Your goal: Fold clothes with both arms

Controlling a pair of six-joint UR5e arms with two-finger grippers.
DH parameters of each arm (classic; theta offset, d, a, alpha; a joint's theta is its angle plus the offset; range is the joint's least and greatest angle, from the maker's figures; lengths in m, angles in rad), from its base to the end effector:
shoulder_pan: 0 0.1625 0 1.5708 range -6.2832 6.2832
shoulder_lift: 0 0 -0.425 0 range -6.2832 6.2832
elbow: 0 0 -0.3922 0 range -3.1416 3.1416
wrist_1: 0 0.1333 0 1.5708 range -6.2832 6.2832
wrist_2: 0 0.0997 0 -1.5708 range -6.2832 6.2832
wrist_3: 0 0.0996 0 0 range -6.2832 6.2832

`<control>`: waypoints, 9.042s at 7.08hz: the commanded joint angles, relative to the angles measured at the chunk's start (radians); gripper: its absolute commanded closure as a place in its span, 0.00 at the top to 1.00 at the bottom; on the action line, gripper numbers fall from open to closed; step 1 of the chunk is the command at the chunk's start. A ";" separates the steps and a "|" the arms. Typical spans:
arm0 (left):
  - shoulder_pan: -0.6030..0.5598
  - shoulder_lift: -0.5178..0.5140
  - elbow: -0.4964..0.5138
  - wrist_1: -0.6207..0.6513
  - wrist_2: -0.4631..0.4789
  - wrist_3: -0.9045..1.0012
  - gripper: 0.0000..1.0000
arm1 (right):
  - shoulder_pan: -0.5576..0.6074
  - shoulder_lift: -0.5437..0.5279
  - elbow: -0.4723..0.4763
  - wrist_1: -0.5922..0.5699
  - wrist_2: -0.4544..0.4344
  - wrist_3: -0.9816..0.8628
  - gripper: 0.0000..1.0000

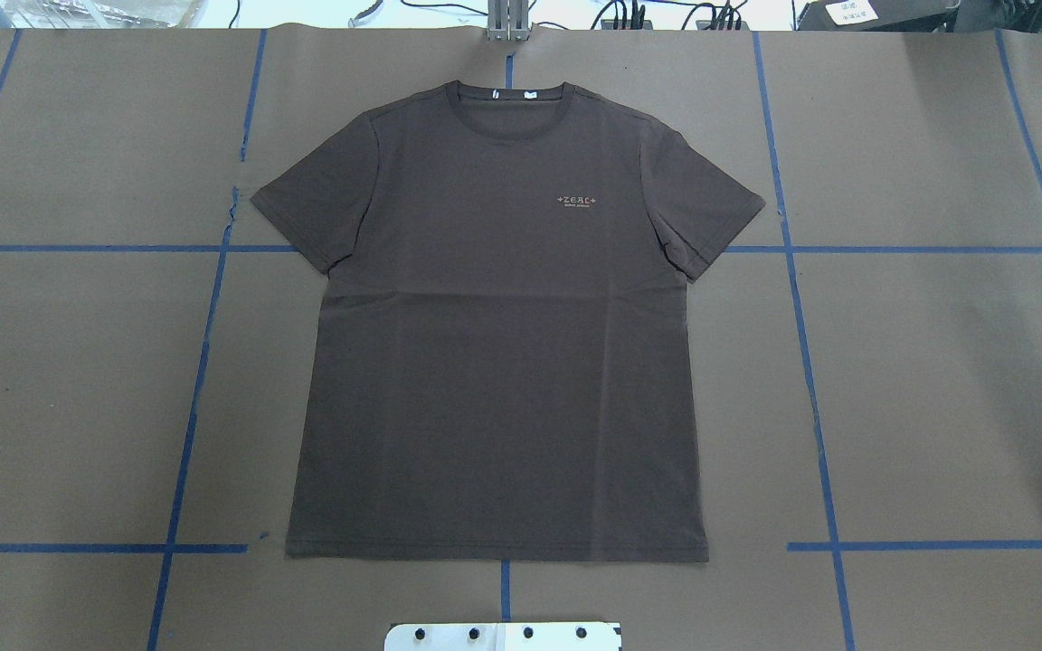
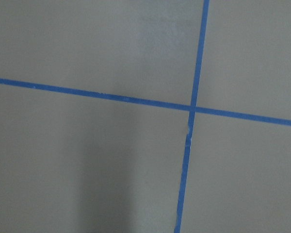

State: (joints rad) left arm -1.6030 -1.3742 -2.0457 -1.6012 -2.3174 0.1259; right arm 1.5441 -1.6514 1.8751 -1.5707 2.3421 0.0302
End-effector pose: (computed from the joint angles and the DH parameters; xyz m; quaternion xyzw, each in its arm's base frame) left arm -0.0789 -0.4090 0.5109 0.1712 0.3479 0.0991 0.9164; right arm 0.0515 -0.4628 0.5466 0.0928 -0.3766 -0.0404 0.9208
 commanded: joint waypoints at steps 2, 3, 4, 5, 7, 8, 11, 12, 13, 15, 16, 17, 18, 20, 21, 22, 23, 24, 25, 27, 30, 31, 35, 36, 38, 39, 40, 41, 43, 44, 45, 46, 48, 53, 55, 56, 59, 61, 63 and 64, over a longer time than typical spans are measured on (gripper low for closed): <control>0.003 -0.063 0.047 -0.201 -0.008 -0.020 1.00 | -0.002 0.085 -0.036 0.065 0.073 0.013 1.00; 0.003 -0.113 0.108 -0.203 -0.039 -0.090 1.00 | -0.015 0.099 -0.054 0.160 0.078 0.098 1.00; 0.005 -0.118 0.119 -0.206 -0.052 -0.097 1.00 | -0.089 0.158 -0.060 0.178 0.068 0.296 1.00; 0.005 -0.118 0.118 -0.207 -0.054 -0.097 1.00 | -0.179 0.226 -0.069 0.228 0.015 0.499 1.00; 0.006 -0.118 0.113 -0.209 -0.053 -0.091 1.00 | -0.394 0.327 -0.176 0.472 -0.183 0.898 0.87; 0.006 -0.118 0.113 -0.209 -0.053 -0.091 1.00 | -0.460 0.413 -0.298 0.592 -0.226 1.038 0.75; 0.006 -0.114 0.114 -0.210 -0.053 -0.086 1.00 | -0.587 0.495 -0.439 0.629 -0.403 1.067 0.59; 0.006 -0.114 0.114 -0.210 -0.053 -0.086 1.00 | -0.601 0.507 -0.461 0.633 -0.403 1.074 0.59; 0.006 -0.114 0.114 -0.210 -0.053 -0.085 1.00 | -0.617 0.524 -0.496 0.635 -0.411 1.076 0.59; 0.006 -0.114 0.114 -0.212 -0.053 -0.085 1.00 | -0.648 0.525 -0.537 0.722 -0.426 1.147 0.56; 0.006 -0.112 0.114 -0.216 -0.053 -0.085 1.00 | -0.666 0.525 -0.544 0.725 -0.444 1.149 0.56; 0.006 -0.108 0.117 -0.230 -0.053 -0.085 1.00 | -0.685 0.525 -0.554 0.726 -0.475 1.143 0.57; 0.006 -0.105 0.118 -0.230 -0.051 -0.085 1.00 | -0.691 0.522 -0.557 0.724 -0.483 1.139 0.57; 0.006 -0.103 0.118 -0.232 -0.051 -0.085 1.00 | -0.694 0.524 -0.583 0.721 -0.513 1.092 0.57; 0.006 -0.103 0.118 -0.232 -0.051 -0.085 1.00 | -0.693 0.525 -0.600 0.722 -0.521 1.079 0.57; 0.006 -0.103 0.118 -0.232 -0.051 -0.085 1.00 | -0.694 0.538 -0.611 0.721 -0.532 1.079 0.57; 0.006 -0.103 0.116 -0.232 -0.053 -0.085 1.00 | -0.694 0.547 -0.622 0.722 -0.534 1.079 0.57; 0.006 -0.103 0.116 -0.232 -0.051 -0.085 1.00 | -0.693 0.553 -0.625 0.722 -0.534 1.080 0.57; 0.006 -0.103 0.116 -0.232 -0.051 -0.085 1.00 | -0.694 0.553 -0.628 0.722 -0.534 1.079 0.57; 0.006 -0.103 0.116 -0.232 -0.051 -0.085 1.00 | -0.694 0.555 -0.634 0.724 -0.540 1.079 0.47; 0.006 -0.103 0.116 -0.232 -0.053 -0.086 1.00 | -0.694 0.555 -0.634 0.724 -0.541 1.083 0.13; 0.006 -0.103 0.118 -0.232 -0.051 -0.085 1.00 | -0.694 0.565 -0.634 0.721 -0.541 1.091 0.00; 0.006 -0.102 0.118 -0.232 -0.053 -0.085 1.00 | -0.709 0.700 -0.593 0.518 -0.588 1.177 0.00; 0.006 -0.102 0.118 -0.232 -0.053 -0.085 1.00 | -0.758 0.766 -0.600 0.450 -0.633 1.250 0.00; 0.006 -0.100 0.118 -0.232 -0.053 -0.085 1.00 | -0.826 0.834 -0.629 0.425 -0.728 1.324 0.00; 0.006 -0.100 0.118 -0.232 -0.053 -0.085 1.00 | -0.838 0.867 -0.666 0.429 -0.742 1.324 0.00; 0.006 -0.097 0.116 -0.232 -0.053 -0.085 1.00 | -0.845 0.872 -0.675 0.432 -0.745 1.323 0.00; 0.006 -0.097 0.116 -0.232 -0.053 -0.086 1.00 | -0.848 0.881 -0.677 0.431 -0.747 1.324 0.00; 0.006 -0.097 0.110 -0.230 -0.053 -0.086 1.00 | -0.854 0.892 -0.683 0.433 -0.758 1.326 0.34; 0.006 -0.109 0.104 -0.239 -0.054 -0.085 1.00 | -0.861 0.900 -0.685 0.428 -0.762 1.315 0.99; 0.006 -0.112 0.104 -0.325 -0.065 -0.086 1.00 | -0.860 0.918 -0.680 0.428 -0.759 1.311 1.00; 0.008 -0.114 0.104 -0.441 -0.098 -0.095 1.00 | -0.842 0.917 -0.660 0.419 -0.735 1.277 1.00; 0.087 -0.141 0.113 -0.500 -0.120 -0.101 1.00 | -0.739 0.871 -0.549 0.347 -0.564 1.155 1.00; 0.390 -0.325 0.318 -0.638 0.129 -0.813 0.58 | -0.368 0.488 -0.301 0.314 -0.128 0.594 1.00; 0.539 -0.473 0.436 -0.646 0.300 -1.018 0.55 | -0.213 0.354 -0.297 0.313 0.004 0.354 1.00; 0.617 -0.561 0.537 -0.663 0.376 -1.058 0.56 | -0.178 0.320 -0.297 0.314 0.009 0.291 1.00; 0.733 -0.654 0.740 -0.782 0.547 -1.163 0.54 | -0.173 0.308 -0.297 0.316 0.013 0.286 1.00; 0.761 -0.700 0.856 -0.848 0.573 -1.201 0.54 | -0.173 0.289 -0.283 0.316 0.011 0.286 1.00; 0.776 -0.704 0.871 -0.861 0.602 -1.201 0.54 | -0.173 0.283 -0.283 0.316 0.009 0.284 1.00; 0.778 -0.704 0.869 -0.861 0.601 -1.200 0.53 | -0.171 0.283 -0.283 0.316 0.009 0.284 1.00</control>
State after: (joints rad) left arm -0.8296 -2.0773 -1.1801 -2.4591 -1.7199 -1.0740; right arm 1.3719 -1.3668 1.5917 -1.2548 2.3518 0.3150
